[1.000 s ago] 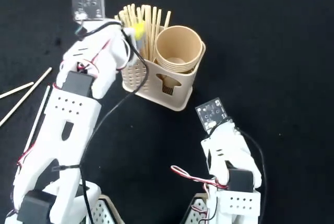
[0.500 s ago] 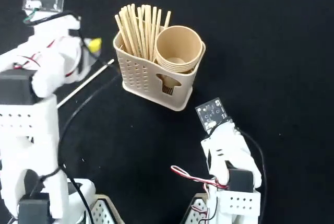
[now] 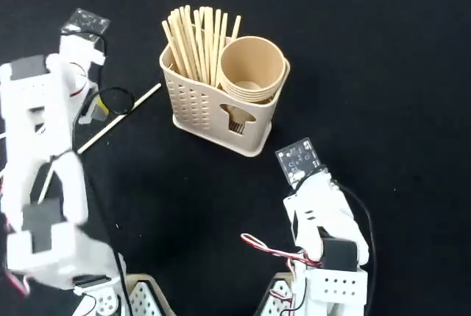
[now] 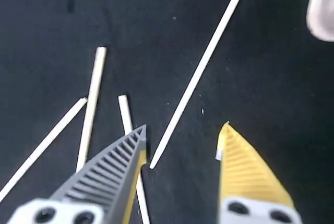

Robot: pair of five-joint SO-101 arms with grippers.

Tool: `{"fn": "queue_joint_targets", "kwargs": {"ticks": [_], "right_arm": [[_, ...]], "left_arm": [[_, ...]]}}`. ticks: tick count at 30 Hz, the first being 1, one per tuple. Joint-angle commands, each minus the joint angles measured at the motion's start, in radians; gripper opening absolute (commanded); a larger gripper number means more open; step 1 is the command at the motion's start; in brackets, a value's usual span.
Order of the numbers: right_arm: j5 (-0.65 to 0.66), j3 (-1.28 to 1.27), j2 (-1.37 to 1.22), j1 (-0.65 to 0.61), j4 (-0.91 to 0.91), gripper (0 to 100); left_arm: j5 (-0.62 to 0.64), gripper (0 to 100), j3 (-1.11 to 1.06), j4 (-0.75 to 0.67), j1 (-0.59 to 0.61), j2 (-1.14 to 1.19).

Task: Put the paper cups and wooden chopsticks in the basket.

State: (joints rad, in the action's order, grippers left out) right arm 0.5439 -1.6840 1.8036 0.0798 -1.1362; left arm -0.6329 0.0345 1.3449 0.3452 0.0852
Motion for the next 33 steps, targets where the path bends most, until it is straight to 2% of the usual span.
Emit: {"fn": "queue_joint_targets", "kwargs": {"ticks": [1, 7, 12, 25, 27, 31, 33], "right_arm": [[0.003, 0.004, 0.071, -0.009, 0.015, 5.3], [0.003, 0.004, 0.071, -0.009, 0.015, 5.3], [0.003, 0.004, 0.071, -0.009, 0.015, 5.3], [0.003, 0.004, 0.071, -0.009, 0.015, 5.3], [0.003, 0.004, 0.071, -0.009, 0.015, 5.3], [0.003, 0.004, 0.071, -0.009, 0.015, 5.3], [0.003, 0.005, 0.071, -0.009, 0.015, 5.3]], "left_arm": [[-0.015, 22, 0.177, 0.025, -0.004, 0.166], [-0.015, 22, 0.44, 0.106, -0.065, 0.443], [-0.015, 22, 0.651, 0.199, -0.133, 0.578], [-0.009, 22, 0.974, 0.207, -0.177, 0.867], [-0.011, 18, 0.995, 0.207, -0.182, 0.898], [-0.014, 3, 1.017, 0.21, -0.185, 0.927], [-0.014, 4, 1.023, 0.25, -0.18, 0.927]]}}
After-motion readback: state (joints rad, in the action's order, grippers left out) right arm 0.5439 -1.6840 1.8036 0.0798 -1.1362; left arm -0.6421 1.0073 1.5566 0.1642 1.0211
